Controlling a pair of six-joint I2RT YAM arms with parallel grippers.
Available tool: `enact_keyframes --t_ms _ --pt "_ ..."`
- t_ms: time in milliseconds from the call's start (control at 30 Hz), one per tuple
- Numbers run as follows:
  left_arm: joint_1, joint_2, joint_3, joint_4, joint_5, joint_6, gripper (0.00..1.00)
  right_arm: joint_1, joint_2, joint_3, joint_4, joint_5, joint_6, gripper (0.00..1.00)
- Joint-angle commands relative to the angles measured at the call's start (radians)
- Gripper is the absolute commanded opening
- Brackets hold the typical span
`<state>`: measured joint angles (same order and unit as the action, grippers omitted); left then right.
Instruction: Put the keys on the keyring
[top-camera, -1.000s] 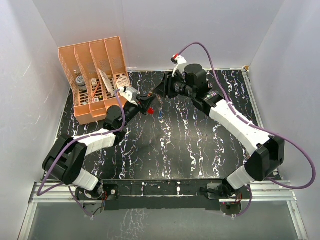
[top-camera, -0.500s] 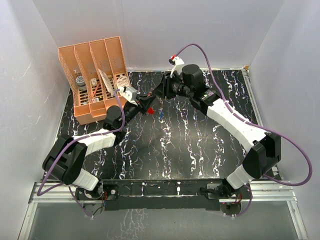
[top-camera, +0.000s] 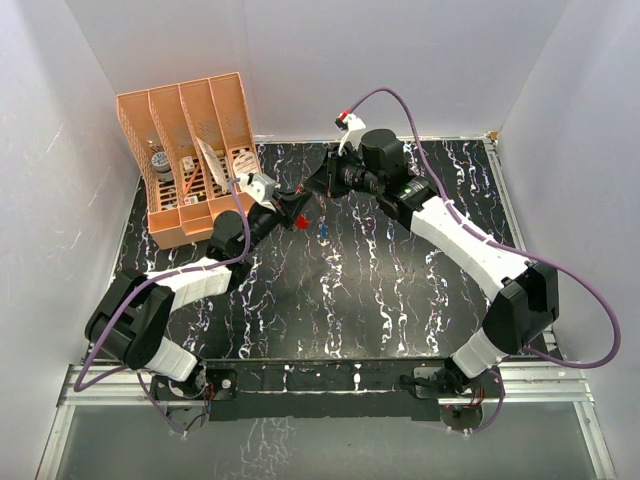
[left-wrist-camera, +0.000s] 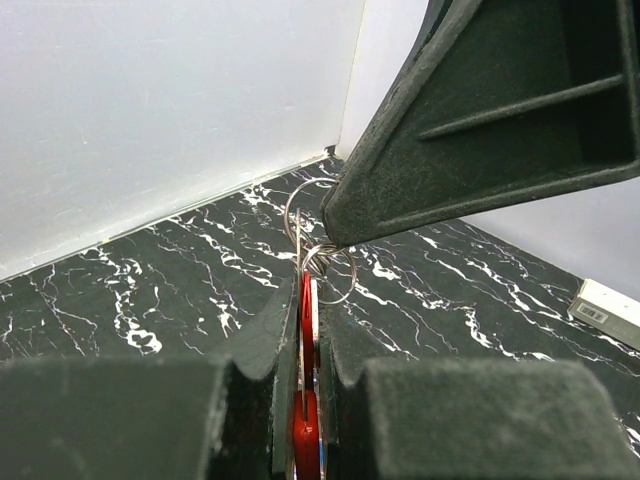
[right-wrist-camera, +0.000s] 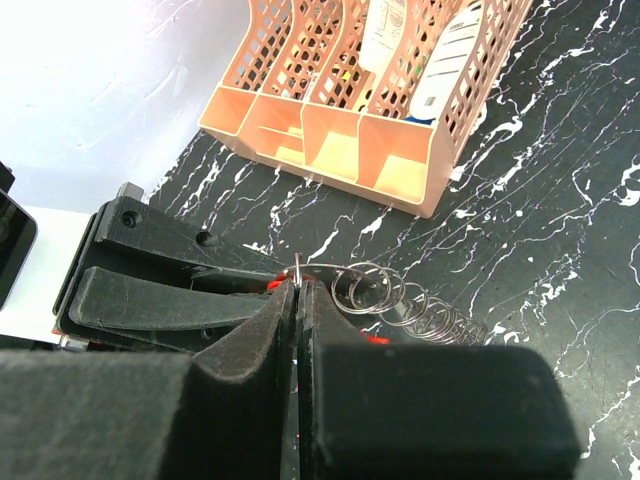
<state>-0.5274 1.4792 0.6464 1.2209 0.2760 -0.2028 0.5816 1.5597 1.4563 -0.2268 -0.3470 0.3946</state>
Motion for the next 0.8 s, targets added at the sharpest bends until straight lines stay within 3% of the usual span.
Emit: enact_keyframes --t_ms 0,167,333,767 --pt "-0.002 -0.03 0.016 0.011 -0.005 0.023 0.0 0.0 -0.019 0.056 -0.003 0.017 -0.044 0.0" --pt "-0.003 -0.023 0.026 -0.096 -0.013 0.121 0.0 -0.001 -0.002 0.168 -0.173 0.029 -0.128 0.0" --pt "-0.002 -0.013 -0.017 -0.055 -0.048 0.154 0.0 0.0 0.025 0.237 -0.313 0.022 -0.193 0.0" --pt "-0.002 0.006 -0.028 -0.094 0.035 0.305 0.0 -0.003 0.173 0.479 -0.634 -0.006 -0.262 0.0"
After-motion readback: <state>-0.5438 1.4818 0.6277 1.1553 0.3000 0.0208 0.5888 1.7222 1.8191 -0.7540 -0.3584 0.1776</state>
